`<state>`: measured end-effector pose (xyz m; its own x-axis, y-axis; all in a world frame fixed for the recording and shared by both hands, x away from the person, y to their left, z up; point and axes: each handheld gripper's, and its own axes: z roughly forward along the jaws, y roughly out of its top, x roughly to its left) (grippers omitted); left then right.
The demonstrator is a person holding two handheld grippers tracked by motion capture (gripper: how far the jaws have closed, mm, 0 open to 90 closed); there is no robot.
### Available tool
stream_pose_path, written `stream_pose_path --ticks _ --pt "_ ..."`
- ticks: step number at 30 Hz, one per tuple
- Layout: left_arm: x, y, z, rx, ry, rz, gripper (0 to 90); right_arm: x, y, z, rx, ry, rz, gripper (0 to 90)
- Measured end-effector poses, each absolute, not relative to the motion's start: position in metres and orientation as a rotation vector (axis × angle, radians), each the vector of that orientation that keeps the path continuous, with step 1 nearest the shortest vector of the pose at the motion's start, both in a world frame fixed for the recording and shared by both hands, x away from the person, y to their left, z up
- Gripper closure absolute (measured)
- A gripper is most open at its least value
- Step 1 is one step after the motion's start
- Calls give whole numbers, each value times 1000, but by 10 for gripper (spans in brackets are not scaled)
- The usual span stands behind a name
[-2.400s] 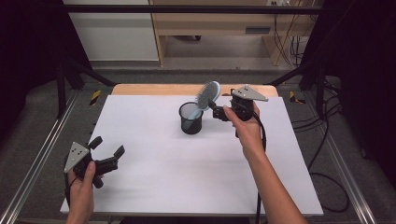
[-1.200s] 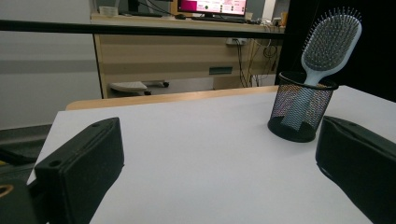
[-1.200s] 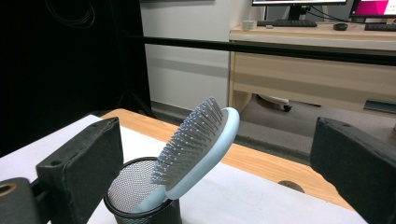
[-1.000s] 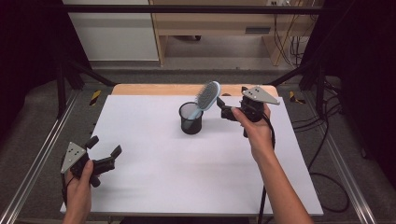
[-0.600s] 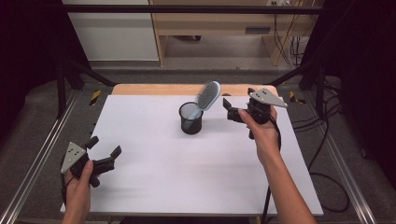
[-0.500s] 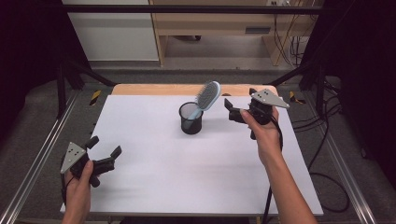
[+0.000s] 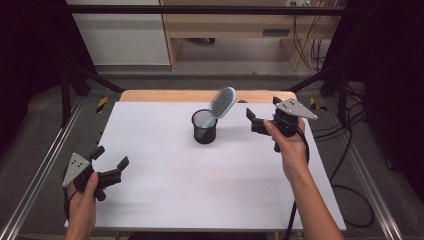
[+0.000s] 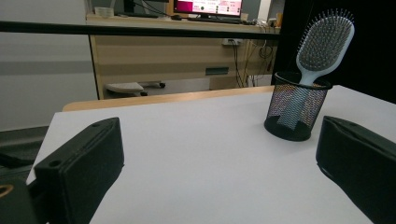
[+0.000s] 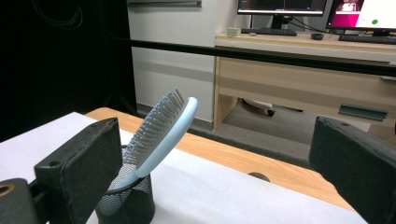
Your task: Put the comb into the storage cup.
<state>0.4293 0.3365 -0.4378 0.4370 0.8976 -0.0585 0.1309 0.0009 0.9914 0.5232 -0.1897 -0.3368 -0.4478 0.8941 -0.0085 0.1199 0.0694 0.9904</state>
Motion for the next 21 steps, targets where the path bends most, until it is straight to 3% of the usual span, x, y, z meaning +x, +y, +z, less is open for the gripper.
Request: stream_pose_path --ticks 21 --pt "407 332 -436 1463 943 772 11 500 -222 -348 1072 1657 1464 38"
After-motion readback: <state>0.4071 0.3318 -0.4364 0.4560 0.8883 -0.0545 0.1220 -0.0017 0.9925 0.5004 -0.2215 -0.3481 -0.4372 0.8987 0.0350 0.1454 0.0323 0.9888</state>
